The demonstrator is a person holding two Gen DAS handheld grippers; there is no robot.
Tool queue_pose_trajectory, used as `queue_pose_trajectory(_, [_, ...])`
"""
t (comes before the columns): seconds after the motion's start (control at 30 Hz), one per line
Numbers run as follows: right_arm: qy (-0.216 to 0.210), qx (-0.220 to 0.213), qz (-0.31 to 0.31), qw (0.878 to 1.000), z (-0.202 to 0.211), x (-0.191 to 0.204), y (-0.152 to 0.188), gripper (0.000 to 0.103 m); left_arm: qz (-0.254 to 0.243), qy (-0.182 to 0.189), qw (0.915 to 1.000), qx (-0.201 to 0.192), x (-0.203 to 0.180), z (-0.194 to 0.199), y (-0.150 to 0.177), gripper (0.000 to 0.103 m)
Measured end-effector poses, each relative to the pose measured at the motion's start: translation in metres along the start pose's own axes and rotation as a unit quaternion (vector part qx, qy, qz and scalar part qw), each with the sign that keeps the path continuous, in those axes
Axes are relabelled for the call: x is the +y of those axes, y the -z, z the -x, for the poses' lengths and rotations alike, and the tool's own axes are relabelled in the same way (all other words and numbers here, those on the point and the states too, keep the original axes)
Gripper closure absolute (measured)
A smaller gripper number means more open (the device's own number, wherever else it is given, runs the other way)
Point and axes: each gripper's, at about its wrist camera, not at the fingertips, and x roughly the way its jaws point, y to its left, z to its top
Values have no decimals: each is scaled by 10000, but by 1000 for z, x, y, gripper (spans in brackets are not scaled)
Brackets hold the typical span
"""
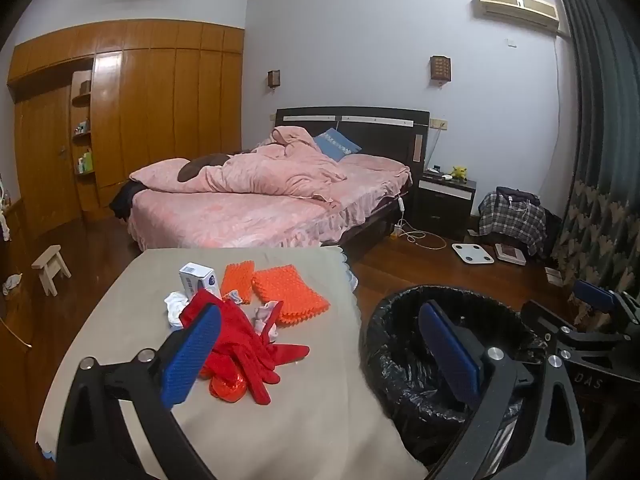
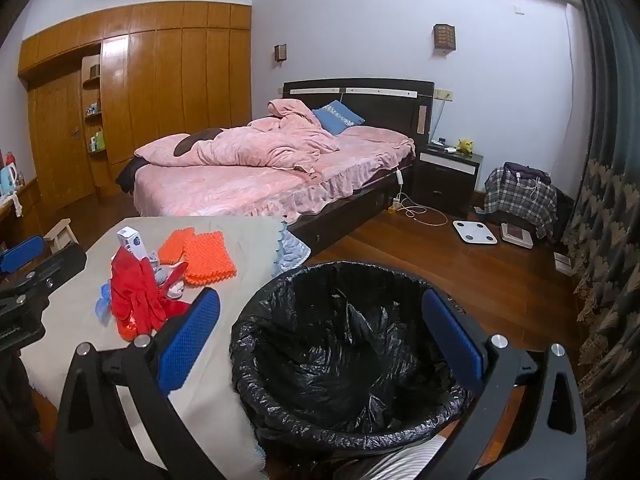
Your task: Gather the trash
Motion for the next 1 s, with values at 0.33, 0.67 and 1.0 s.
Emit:
queue_pose_trajectory(0.33, [8, 58, -21, 10000, -4, 1, 4, 5, -5, 10, 10000, 53, 2, 0, 3, 6])
queue_pose_trajectory(0.67, [-7, 90, -57, 9999, -8, 1, 4, 5, 0, -14, 10000, 63, 3, -3, 3, 6])
queue_pose_trajectory(1.0, [-9, 99, -93, 9999, -5, -3, 2, 5, -6, -21, 10000, 62, 2, -3, 3, 6])
